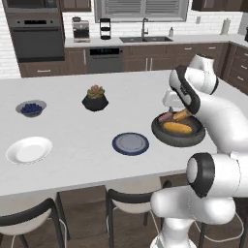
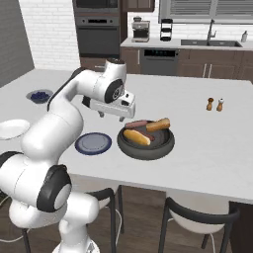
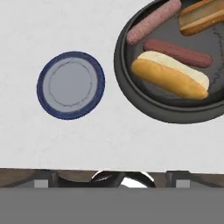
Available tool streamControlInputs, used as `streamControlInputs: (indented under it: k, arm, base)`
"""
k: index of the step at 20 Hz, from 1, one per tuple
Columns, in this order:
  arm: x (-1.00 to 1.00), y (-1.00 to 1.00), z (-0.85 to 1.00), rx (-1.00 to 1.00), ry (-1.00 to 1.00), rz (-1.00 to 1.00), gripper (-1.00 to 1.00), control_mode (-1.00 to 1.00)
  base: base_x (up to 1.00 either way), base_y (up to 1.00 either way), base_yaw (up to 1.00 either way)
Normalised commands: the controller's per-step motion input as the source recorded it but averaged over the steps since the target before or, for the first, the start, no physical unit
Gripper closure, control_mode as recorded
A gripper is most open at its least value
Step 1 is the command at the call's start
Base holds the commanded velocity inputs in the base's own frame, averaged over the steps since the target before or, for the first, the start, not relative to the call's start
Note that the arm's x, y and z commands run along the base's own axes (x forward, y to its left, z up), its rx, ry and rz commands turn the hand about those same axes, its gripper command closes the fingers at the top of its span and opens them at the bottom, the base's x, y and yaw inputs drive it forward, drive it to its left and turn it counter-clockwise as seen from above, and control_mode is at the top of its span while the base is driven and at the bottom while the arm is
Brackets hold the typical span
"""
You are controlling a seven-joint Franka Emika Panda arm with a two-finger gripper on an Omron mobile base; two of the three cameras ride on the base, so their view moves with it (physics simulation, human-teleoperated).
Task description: Place one bun and one sausage from the bowl on each plate.
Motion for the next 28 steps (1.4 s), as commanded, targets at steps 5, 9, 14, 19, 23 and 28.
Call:
streamControlInputs:
  k: [5, 9, 14, 19, 23, 28]
  arm:
    - [0.49, -0.5, 0.01, -0.22, 0.07, 0.04, -1.0, -1.0]
    - [0.43, -0.71, -0.11, -0.11, 0.16, -0.03, -1.0, -1.0]
    - [0.1, -0.36, -0.26, -0.03, 0.11, -0.09, -1.0, -1.0]
    - [-0.18, 0.11, -0.23, -0.06, 0.03, 0.36, -1.0, -1.0]
    - [0.02, 0.01, -0.26, 0.08, -0.07, 0.38, -1.0, -1.0]
    - [0.0, 0.09, -0.35, 0.16, -0.09, 0.22, -1.0, -1.0]
  base:
    - [0.0, 0.0, 0.0]
    - [0.0, 0.0, 0.0]
    - [0.0, 0.0, 0.0]
    - [0.0, 0.0, 0.0]
    - [0.0, 0.0, 0.0]
    - [0.0, 0.0, 0.0]
